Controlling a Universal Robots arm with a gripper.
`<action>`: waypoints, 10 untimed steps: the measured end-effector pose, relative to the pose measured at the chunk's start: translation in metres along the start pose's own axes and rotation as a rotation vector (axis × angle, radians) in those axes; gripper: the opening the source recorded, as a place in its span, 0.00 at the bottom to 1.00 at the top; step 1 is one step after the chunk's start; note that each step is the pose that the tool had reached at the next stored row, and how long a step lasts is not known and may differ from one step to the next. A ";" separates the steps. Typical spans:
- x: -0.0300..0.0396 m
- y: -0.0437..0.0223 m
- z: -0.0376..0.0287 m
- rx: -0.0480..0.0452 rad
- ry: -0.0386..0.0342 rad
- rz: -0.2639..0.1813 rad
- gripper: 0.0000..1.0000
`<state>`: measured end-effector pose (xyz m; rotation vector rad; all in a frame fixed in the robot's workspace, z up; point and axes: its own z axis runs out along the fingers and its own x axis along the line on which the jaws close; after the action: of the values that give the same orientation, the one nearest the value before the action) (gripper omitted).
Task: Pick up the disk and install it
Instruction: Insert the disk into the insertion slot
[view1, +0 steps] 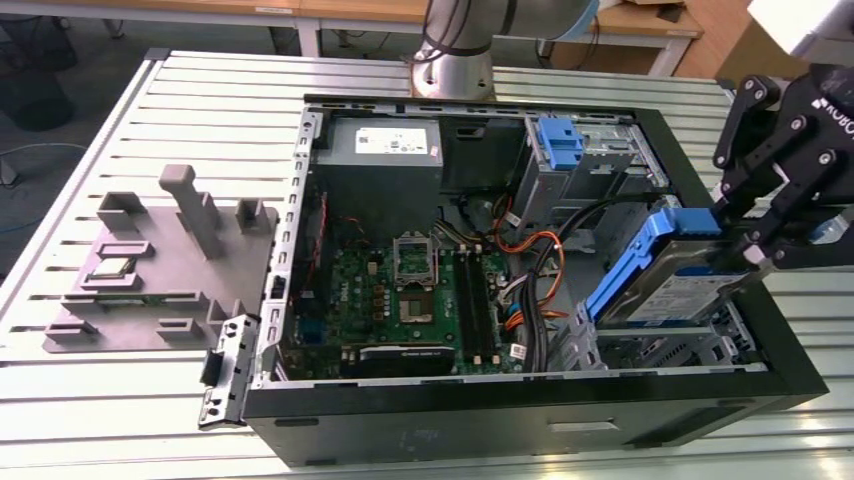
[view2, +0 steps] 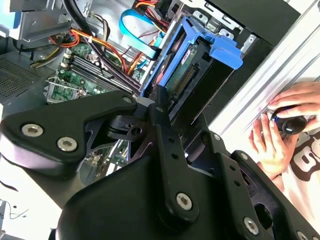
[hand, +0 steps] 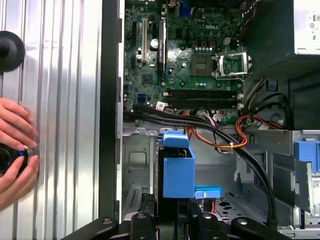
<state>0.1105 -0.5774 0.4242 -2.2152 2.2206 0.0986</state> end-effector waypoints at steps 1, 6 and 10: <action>0.0001 -0.0001 0.0018 0.0000 0.0000 0.000 0.35; 0.0005 -0.0005 0.0109 0.0000 -0.0001 0.000 0.35; 0.0008 -0.0008 0.0181 0.0000 0.0000 0.000 0.35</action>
<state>0.1105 -0.5774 0.4061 -2.2152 2.2206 0.0986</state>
